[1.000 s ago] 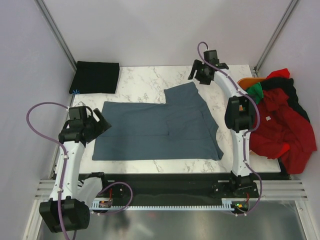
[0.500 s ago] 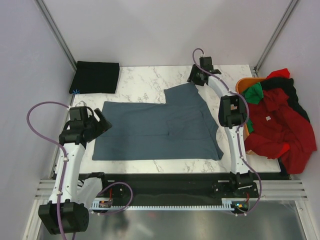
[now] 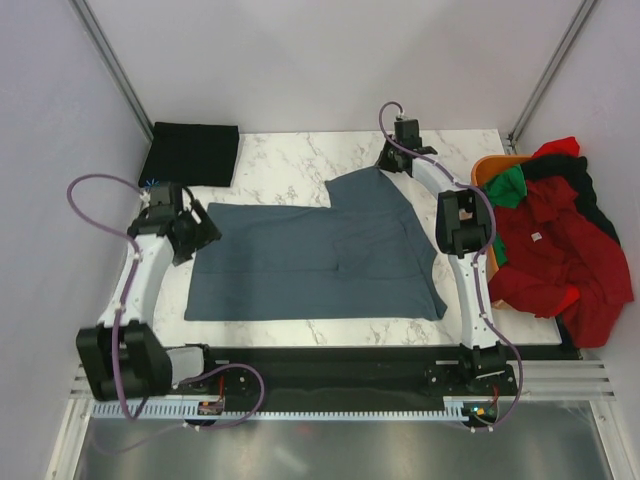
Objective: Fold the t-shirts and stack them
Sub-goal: Fold the tshirt
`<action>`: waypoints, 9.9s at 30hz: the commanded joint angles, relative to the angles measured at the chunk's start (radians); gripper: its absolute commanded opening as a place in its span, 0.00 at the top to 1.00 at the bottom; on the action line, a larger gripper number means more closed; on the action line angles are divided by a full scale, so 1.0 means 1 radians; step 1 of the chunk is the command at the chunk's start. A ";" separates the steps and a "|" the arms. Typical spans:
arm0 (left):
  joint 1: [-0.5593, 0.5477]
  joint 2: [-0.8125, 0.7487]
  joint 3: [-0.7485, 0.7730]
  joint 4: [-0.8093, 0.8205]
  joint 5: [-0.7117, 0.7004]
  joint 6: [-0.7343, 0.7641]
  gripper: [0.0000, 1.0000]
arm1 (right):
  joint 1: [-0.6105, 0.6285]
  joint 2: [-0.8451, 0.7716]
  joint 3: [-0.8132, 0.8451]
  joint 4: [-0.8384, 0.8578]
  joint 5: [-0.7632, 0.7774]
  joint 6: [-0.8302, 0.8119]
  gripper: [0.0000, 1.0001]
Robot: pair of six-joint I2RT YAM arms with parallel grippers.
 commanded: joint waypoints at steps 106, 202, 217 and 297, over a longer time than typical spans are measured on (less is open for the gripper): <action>0.049 -0.032 -0.023 0.201 -0.039 0.086 0.10 | 0.065 -1.705 -1.465 -0.289 -0.063 0.181 0.19; -0.829 -0.296 -0.434 0.126 0.163 -0.483 0.19 | 0.731 -1.733 -1.796 -0.078 0.124 0.487 0.30; -0.829 -0.198 -0.575 0.319 0.226 -0.504 0.29 | 0.852 -1.552 -1.855 0.099 0.147 0.530 0.65; -0.396 0.825 0.756 -0.075 0.288 -0.036 0.98 | 0.220 -0.640 -0.618 -0.231 0.019 0.105 1.00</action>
